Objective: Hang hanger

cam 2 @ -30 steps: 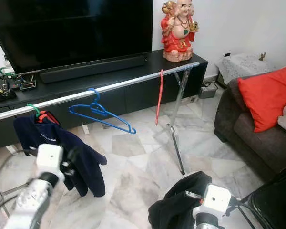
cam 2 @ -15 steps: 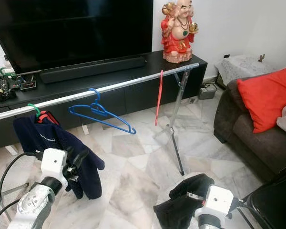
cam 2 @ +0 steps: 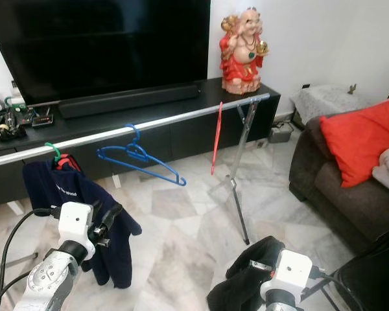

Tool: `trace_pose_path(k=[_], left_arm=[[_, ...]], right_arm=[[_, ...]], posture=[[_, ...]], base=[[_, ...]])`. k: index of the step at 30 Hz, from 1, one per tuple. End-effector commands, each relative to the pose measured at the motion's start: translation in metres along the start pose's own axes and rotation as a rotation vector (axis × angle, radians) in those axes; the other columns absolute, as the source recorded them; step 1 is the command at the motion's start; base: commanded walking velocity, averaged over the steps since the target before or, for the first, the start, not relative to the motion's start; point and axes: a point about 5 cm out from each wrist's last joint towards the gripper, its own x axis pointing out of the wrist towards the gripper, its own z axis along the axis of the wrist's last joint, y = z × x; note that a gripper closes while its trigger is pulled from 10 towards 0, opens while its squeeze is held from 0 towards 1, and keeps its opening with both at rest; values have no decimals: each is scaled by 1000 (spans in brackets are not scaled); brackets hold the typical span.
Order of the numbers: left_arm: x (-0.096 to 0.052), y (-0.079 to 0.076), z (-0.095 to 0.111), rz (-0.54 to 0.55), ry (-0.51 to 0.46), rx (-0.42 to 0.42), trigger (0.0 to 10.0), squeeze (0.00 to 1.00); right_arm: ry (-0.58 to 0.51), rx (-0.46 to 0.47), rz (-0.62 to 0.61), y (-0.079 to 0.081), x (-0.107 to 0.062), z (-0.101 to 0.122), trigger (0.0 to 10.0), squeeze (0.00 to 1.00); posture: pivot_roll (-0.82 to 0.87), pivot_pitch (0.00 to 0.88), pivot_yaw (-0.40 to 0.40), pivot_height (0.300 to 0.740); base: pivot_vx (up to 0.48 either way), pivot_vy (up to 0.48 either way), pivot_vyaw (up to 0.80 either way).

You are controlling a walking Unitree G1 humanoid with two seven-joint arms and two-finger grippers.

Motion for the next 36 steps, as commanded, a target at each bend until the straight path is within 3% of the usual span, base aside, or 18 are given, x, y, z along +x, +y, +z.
trace_pose_path(k=[1, 29, 36], left_arm=[[1, -1, 2, -13, -2, -13, 10000, 0], [3, -3, 1, -25, 7, -23, 10000, 0], [1, -3, 2, -23, -4, -30, 10000, 0]], right_arm=[[-33, 6, 13, 2, 2, 8, 10000, 0], [-16, 9, 43, 5, 2, 5, 10000, 0], [-14, 9, 47, 5, 3, 5, 10000, 0]], posture=[[68, 0, 16, 740], [70, 0, 18, 740], [74, 0, 15, 740]], base=[[375, 0, 0], [391, 0, 0], [36, 0, 0]])
